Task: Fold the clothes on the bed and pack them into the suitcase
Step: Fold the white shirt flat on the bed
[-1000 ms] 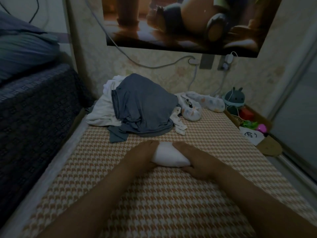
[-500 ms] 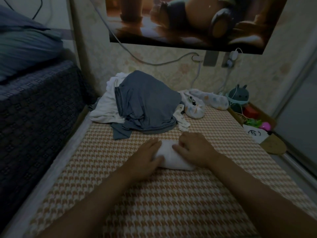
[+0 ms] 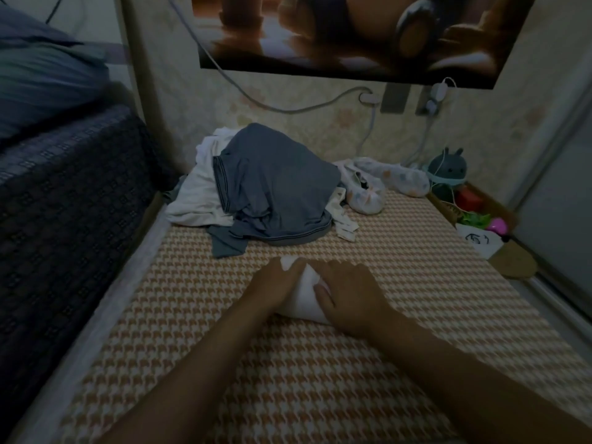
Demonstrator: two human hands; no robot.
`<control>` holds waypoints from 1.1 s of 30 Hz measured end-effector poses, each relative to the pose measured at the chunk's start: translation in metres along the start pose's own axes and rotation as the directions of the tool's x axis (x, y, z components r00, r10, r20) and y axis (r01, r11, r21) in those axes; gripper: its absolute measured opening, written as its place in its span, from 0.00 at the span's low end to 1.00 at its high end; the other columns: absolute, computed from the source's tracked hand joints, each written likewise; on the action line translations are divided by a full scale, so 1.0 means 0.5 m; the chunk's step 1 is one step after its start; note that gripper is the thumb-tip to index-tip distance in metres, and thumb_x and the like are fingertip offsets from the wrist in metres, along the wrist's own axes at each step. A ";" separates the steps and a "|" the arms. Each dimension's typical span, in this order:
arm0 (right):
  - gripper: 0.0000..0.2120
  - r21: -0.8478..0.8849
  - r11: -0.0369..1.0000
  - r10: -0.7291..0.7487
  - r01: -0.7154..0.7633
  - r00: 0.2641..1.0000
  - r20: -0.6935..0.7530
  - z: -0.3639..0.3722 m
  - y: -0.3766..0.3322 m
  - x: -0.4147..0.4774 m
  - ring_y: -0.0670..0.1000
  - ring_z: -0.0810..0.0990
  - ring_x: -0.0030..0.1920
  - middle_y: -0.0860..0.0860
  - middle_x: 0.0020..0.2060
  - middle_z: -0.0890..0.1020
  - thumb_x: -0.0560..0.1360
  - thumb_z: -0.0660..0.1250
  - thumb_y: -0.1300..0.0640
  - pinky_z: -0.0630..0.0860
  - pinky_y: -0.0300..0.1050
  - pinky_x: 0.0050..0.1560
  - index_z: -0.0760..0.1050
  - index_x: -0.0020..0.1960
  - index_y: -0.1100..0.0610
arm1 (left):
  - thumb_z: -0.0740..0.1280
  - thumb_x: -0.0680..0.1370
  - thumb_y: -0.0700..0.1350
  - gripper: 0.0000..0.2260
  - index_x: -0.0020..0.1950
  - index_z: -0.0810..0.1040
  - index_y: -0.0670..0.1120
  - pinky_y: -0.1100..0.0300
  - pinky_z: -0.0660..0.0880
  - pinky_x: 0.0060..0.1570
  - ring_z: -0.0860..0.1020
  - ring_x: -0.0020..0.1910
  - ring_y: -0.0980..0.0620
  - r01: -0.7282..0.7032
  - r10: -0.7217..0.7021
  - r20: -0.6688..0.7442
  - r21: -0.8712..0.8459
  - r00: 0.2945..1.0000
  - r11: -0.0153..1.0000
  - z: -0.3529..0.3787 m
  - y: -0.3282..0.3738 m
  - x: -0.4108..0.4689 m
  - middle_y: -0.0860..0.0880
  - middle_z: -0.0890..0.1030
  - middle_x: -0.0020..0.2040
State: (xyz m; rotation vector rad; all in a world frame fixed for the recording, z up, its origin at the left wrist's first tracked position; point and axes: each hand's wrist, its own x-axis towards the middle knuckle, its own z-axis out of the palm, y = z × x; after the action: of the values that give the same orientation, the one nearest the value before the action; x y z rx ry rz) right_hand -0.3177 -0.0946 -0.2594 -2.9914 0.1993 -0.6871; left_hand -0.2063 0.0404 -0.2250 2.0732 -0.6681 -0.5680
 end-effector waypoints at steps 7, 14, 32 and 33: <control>0.30 0.326 0.944 0.034 -0.044 0.999 0.035 -0.086 0.020 0.001 0.47 0.71 0.62 0.48 0.63 0.75 0.71 0.64 0.37 0.68 0.45 0.63 0.70 0.69 0.50 | 0.69 0.76 0.53 0.19 0.66 0.76 0.50 0.58 0.74 0.54 0.76 0.59 0.52 -0.109 0.109 -0.005 -0.103 0.994 0.989 -0.031 0.016 -0.027 0.51 0.77 0.64; 0.48 0.323 0.871 0.187 -0.369 0.859 0.477 -0.200 0.039 -0.050 0.49 0.71 0.66 0.47 0.71 0.69 0.65 0.75 0.37 0.72 0.46 0.62 0.55 0.77 0.45 | 0.78 0.68 0.43 0.18 0.55 0.81 0.54 0.71 0.76 0.46 0.77 0.53 0.67 -0.536 0.541 -0.012 -0.157 0.841 0.830 -0.013 0.091 -0.119 0.62 0.80 0.54; 0.55 -0.087 0.988 0.136 -0.124 0.979 0.151 -0.193 0.048 -0.250 0.57 0.65 0.72 0.59 0.75 0.62 0.65 0.54 0.23 0.63 0.57 0.69 0.52 0.79 0.59 | 0.63 0.74 0.63 0.35 0.71 0.67 0.39 0.46 0.66 0.69 0.69 0.67 0.45 -0.838 0.809 0.350 0.465 0.472 0.287 0.154 0.029 -0.157 0.40 0.72 0.68; 0.53 -0.112 0.987 0.137 -0.118 0.974 0.180 -0.188 0.045 -0.255 0.59 0.67 0.71 0.59 0.74 0.65 0.66 0.53 0.24 0.63 0.58 0.69 0.53 0.78 0.59 | 0.64 0.74 0.63 0.36 0.71 0.66 0.38 0.46 0.69 0.67 0.70 0.66 0.44 -0.843 0.822 0.344 0.465 0.453 0.270 0.154 0.028 -0.163 0.39 0.72 0.68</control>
State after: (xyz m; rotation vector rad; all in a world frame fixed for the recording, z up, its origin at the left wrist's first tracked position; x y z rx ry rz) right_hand -0.4751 -0.1021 -0.2316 -3.0801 0.4223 -0.3910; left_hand -0.3179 0.0401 -0.2416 1.8089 -2.0181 0.3085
